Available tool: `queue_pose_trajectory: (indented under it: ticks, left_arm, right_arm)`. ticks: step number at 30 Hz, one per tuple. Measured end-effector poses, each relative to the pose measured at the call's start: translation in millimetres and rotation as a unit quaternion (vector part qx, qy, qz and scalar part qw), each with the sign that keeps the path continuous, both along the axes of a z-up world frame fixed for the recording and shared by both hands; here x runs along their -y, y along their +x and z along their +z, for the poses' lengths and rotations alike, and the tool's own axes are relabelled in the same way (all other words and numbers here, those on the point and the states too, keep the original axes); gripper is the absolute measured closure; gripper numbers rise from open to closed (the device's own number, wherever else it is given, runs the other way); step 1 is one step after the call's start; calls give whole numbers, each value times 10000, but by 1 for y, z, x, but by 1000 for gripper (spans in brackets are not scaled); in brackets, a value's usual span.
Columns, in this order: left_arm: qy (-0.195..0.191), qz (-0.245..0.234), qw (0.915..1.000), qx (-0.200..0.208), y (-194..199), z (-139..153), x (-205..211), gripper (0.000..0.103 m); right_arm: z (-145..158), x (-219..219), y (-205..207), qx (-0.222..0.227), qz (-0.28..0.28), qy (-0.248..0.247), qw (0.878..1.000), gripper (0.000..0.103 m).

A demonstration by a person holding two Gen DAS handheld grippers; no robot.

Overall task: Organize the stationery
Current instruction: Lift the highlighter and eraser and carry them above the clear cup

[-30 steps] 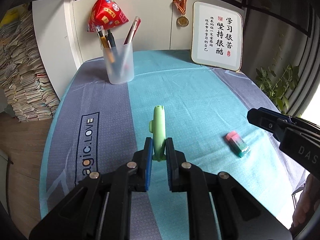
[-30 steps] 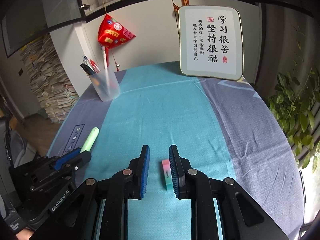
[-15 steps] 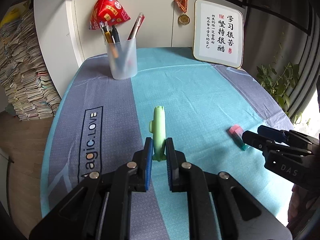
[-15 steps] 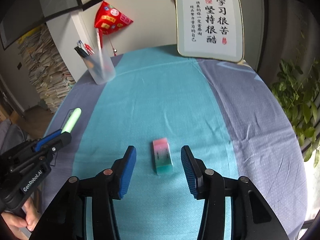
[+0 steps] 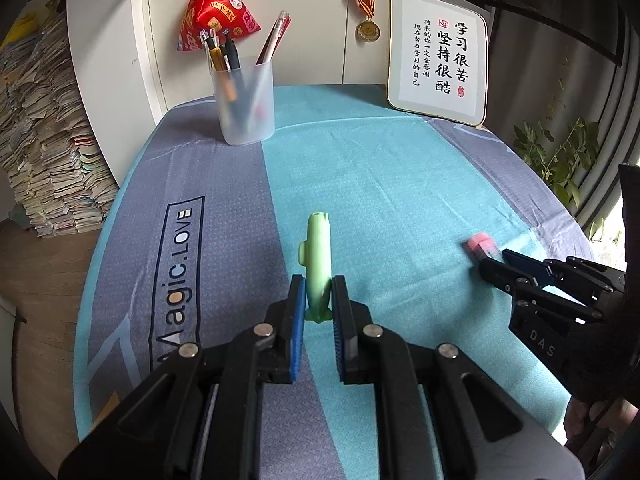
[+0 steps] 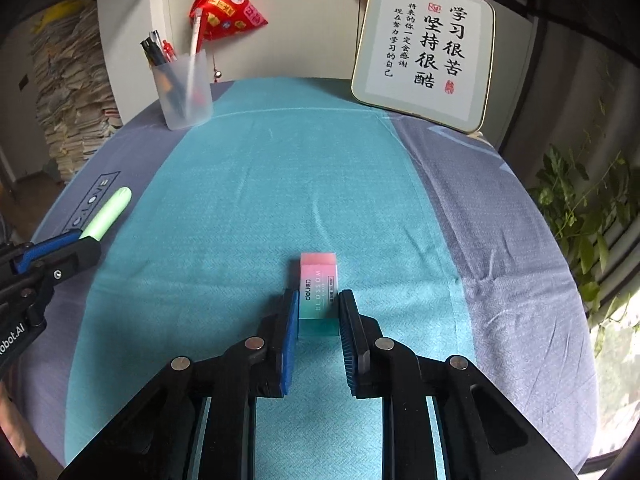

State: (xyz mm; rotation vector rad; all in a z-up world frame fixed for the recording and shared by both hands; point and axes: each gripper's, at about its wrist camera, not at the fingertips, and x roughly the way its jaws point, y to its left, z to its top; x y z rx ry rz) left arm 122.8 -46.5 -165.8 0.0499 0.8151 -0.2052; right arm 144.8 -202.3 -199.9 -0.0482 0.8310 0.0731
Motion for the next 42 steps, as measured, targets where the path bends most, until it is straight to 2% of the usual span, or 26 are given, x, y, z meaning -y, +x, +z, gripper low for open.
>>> queue_pose_trajectory:
  ticks: [5, 17, 28, 31, 42]
  left_arm:
    - [-24, -8, 10000, 87, -3, 7, -3, 92]
    - [-70, 6, 9994, 330, -4, 32, -12, 92]
    - [-190, 202, 9987, 437, -8, 41, -36, 92]
    - [-212, 231, 9984, 476, -8, 45, -43, 92]
    - [-516, 87, 9947, 887, 20, 94, -69, 92]
  right_arm:
    - [10, 2, -4, 84, 21, 91, 9999, 82]
    - [64, -12, -6, 580, 237, 147, 9979, 82]
    - [114, -34, 12, 877, 655, 298, 9935, 82]
    - [129, -37, 22, 891, 814, 546, 9912, 82]
    - [178, -55, 52, 1121, 1121, 918, 9831, 82]
